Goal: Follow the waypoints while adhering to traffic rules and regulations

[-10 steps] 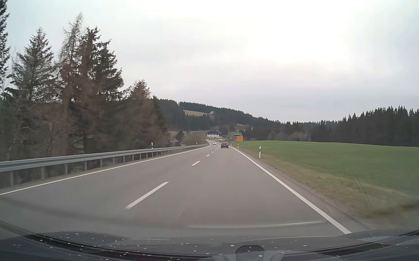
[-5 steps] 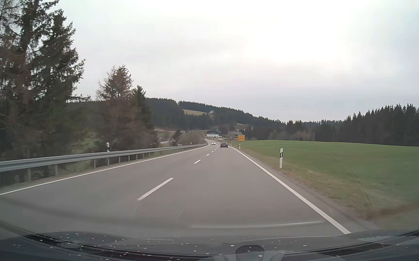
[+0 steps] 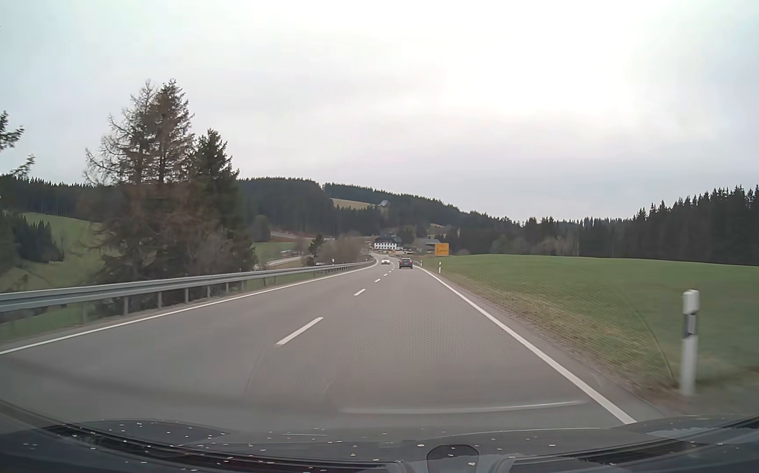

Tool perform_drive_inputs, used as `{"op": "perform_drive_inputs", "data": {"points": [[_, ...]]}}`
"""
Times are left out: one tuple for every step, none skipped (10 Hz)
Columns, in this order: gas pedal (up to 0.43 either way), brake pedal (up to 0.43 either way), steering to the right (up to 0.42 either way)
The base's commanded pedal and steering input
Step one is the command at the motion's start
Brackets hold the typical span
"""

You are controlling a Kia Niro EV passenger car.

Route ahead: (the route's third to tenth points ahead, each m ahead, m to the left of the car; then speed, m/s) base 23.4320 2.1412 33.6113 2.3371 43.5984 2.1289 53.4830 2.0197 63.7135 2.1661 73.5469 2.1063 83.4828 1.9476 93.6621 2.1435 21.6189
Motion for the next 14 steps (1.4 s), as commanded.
{"op": "perform_drive_inputs", "data": {"points": [[0.059,0.0,0.001],[0.059,0.0,0.001],[0.059,0.0,0.001],[0.067,0.0,0.001],[0.067,0.0,0.0],[0.067,0.0,0.001],[0.067,0.0,0.0],[0.067,0.0,0.0],[0.067,0.0,0.0],[0.067,0.0,0.0],[0.067,0.0,0.0],[0.067,0.0,0.0],[0.067,0.0,0.0],[0.067,0.0,0.0]]}}
